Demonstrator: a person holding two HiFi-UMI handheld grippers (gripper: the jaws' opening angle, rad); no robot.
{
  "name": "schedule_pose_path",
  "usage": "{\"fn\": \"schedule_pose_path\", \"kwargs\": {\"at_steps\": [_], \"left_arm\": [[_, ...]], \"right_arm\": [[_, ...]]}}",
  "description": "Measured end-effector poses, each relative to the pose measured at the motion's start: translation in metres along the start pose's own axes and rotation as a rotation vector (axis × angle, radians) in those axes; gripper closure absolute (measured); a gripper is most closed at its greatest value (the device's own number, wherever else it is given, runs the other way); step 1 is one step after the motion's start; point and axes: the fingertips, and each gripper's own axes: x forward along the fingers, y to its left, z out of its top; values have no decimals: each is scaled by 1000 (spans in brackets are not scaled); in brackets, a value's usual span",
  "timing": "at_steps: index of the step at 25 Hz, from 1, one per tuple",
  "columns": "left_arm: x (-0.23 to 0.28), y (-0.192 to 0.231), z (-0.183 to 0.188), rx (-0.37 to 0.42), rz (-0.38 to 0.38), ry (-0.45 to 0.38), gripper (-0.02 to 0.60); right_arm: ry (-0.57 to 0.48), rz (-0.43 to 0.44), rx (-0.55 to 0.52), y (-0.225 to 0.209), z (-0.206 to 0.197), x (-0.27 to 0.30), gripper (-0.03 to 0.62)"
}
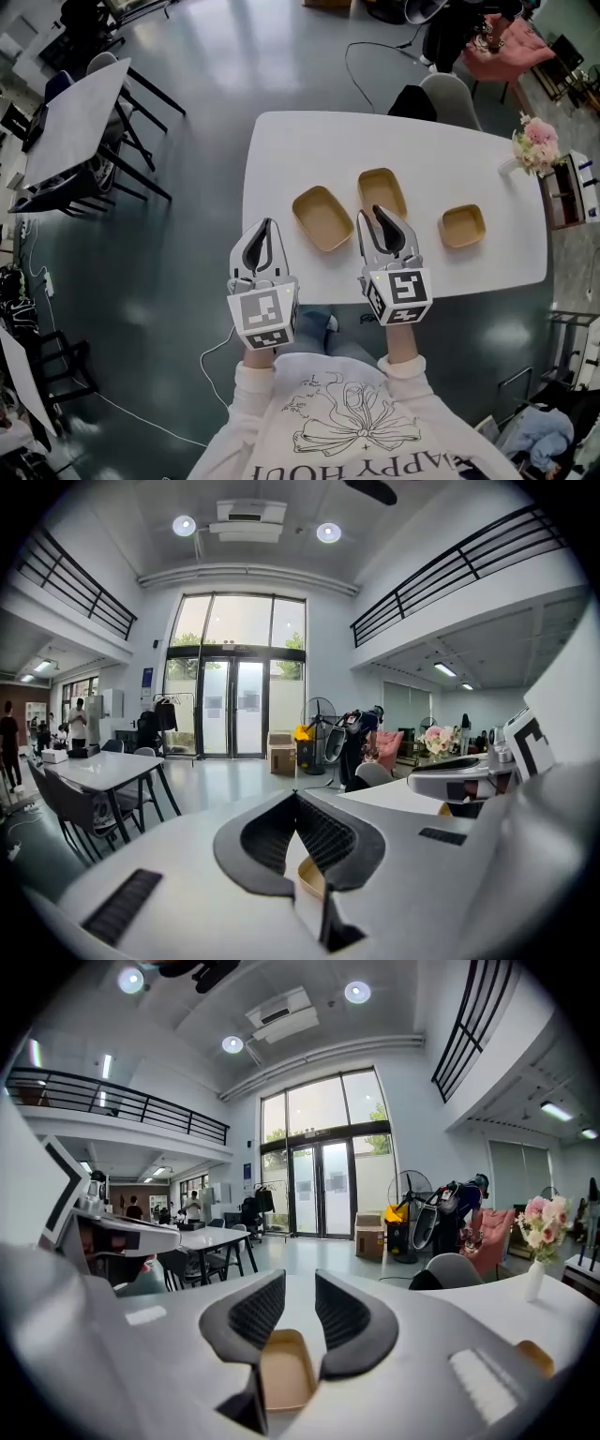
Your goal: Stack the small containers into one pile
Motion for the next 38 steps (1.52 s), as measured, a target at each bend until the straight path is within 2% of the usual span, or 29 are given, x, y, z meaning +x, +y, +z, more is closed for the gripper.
{"fn": "schedule_pose_path", "kwargs": {"at_steps": [18, 38], "left_arm": [[76, 21, -70, -46, -30, 192, 575], [107, 33, -125, -71, -59, 346, 575]], "right_arm": [[267, 30, 3, -22, -100, 81, 487], [537, 62, -12, -18, -193, 109, 487]]}}
